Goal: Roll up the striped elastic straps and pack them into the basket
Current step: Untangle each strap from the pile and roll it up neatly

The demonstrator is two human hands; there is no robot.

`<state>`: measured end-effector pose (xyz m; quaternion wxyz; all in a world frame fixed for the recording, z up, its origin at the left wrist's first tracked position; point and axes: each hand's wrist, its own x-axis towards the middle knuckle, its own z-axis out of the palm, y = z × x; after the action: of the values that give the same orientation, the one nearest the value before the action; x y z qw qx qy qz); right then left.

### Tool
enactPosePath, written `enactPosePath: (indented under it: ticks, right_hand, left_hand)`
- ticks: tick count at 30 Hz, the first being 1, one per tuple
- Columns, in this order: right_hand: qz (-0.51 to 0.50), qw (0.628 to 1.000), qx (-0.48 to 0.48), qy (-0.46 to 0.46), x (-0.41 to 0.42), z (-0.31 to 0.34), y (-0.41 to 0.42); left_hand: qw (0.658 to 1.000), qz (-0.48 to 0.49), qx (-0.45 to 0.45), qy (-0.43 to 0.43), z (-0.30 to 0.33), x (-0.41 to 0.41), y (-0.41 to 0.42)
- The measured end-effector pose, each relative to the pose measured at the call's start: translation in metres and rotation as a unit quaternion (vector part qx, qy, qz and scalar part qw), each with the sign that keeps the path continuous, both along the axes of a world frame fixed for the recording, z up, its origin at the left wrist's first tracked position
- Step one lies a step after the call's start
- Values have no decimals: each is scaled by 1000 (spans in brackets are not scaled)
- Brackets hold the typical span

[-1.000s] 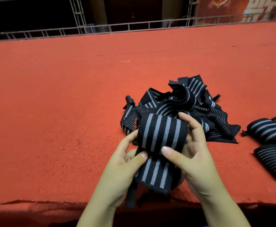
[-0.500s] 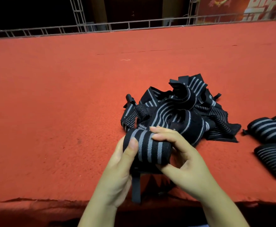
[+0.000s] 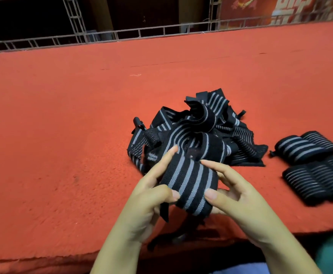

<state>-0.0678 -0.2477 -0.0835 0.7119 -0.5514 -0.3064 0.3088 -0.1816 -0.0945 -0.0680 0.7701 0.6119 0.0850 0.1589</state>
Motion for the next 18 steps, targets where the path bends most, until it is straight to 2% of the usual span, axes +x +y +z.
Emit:
enactPosePath:
  ticks: [5, 9, 13, 18]
  right_hand:
    - [-105, 993, 49, 31, 17, -2, -26]
    - [-247, 967, 56, 27, 35, -12, -51]
    - [-347, 937, -1, -31, 52, -41, -79]
    - [-418, 871, -205, -156, 62, -76, -105]
  left_hand:
    - [1000, 3, -10, 11, 9, 43, -28]
    - [998, -8, -27, 53, 1, 87, -57]
    - [993, -51, -4, 111, -18, 125, -87]
    - [980, -77, 50, 178, -48, 157, -118]
